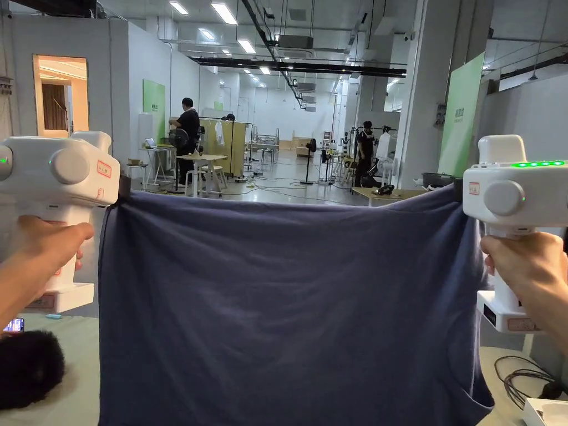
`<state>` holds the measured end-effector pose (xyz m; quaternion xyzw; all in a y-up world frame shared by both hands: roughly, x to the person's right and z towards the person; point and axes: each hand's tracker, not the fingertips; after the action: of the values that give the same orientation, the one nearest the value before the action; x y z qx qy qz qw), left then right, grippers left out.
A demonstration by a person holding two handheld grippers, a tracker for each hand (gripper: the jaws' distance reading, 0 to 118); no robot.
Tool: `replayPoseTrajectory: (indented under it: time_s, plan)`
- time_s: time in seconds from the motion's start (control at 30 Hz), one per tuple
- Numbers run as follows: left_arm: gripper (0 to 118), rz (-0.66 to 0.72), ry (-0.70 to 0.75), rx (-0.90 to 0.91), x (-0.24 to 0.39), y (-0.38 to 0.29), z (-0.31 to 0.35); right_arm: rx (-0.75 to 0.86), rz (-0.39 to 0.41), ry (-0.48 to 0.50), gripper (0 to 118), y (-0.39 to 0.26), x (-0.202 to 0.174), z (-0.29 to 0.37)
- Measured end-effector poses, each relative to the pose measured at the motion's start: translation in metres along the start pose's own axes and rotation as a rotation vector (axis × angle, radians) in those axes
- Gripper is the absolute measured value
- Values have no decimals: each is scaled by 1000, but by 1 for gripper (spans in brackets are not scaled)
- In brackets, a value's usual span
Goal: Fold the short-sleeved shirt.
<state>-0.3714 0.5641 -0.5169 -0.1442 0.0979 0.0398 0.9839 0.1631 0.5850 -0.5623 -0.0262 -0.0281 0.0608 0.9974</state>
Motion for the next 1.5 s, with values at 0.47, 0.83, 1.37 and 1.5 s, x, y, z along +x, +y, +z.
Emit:
replayPoseTrajectory:
  time_s: [0.47,0.83,1.37,1.5]
  plan:
    - [5,-51,22,13,13,-12,-30,31,53,-20,1,-21,-8,-18]
    - [5,-52,-10,-72,-3,-153,24,-28,87,25,1,-131,8,76]
    - [5,46,-62,-244,-44,-389,169,-229,102,62,1,-303,30,277]
    - [5,48,-60,-288,-51,-422,199,-297,143,71,1,-340,28,318]
